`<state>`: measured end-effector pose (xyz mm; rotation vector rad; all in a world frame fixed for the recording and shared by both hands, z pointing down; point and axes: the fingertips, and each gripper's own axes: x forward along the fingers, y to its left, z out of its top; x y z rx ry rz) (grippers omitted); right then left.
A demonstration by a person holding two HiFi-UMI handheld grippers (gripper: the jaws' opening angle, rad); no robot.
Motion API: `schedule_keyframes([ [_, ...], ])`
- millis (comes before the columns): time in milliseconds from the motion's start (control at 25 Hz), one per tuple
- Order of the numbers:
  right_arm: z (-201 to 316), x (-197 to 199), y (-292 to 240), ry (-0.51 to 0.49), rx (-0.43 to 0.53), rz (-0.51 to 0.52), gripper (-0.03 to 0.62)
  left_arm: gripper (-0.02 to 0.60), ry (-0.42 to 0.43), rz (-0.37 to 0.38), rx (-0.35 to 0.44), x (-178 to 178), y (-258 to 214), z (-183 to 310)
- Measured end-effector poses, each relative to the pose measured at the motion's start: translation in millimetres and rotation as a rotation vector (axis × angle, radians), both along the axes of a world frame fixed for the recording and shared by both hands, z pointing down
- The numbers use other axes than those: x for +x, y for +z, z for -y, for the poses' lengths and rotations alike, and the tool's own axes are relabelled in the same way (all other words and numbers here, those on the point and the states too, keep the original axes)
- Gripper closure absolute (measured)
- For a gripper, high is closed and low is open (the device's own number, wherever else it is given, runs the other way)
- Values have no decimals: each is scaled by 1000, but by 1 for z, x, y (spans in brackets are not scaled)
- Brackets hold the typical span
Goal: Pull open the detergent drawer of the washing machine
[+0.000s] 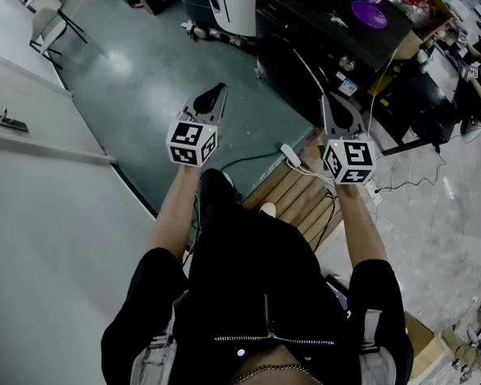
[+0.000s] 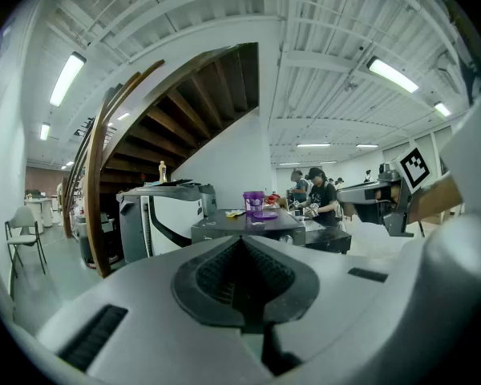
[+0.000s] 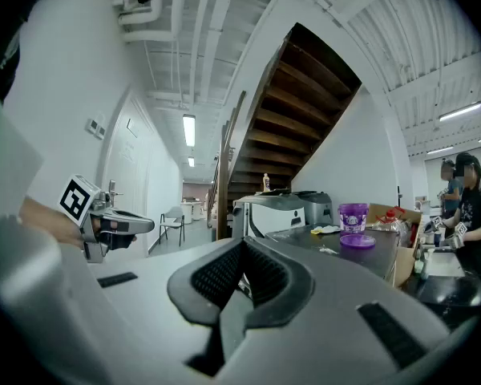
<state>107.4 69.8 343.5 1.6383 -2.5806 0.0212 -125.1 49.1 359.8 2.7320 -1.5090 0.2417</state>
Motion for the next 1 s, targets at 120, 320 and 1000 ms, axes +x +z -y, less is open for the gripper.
schedule_keyframes([
  [120,-1,5,3,-6,-8,7,589,568,-7,-10,-13,3,5,-1],
  [320,-7,10,3,-13,2,10,588,568,6,-17,-33,12,12,-4],
  [1000,-14,22,1,5,5,40,588,568,27,-22,-40,31,6,-11],
])
